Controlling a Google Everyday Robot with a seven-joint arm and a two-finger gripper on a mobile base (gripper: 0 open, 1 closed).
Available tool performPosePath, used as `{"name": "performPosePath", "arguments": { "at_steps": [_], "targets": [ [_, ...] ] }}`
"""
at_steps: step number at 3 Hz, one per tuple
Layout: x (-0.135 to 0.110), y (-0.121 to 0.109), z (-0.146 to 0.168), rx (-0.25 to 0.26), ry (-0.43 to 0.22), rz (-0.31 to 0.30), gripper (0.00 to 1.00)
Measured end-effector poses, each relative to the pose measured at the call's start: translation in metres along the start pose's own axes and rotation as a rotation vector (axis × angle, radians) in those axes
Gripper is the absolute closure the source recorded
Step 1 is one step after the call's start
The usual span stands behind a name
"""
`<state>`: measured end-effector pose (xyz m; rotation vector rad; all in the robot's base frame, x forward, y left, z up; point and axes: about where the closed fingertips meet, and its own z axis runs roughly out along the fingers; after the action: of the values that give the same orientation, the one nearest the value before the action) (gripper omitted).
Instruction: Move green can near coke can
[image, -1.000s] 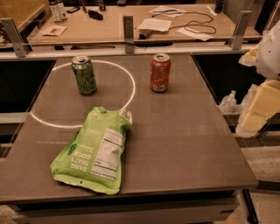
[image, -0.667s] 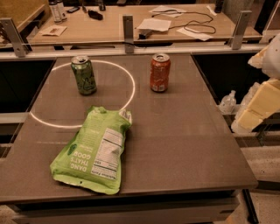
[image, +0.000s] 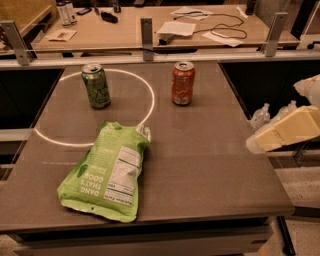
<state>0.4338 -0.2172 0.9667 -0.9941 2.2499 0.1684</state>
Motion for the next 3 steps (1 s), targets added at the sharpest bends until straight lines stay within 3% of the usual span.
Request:
{"name": "performPosePath", "arguments": {
  "at_steps": [1, 2, 3],
  "targets": [
    [-0.004, 0.004, 0.008, 0.039, -0.159, 0.048, 0.00],
    [-0.014, 0.003, 0.012, 0.105, -0.277, 0.053, 0.00],
    [-0.020, 0.005, 0.017, 0.151, -0.348, 0.074, 0.00]
  ]
}}
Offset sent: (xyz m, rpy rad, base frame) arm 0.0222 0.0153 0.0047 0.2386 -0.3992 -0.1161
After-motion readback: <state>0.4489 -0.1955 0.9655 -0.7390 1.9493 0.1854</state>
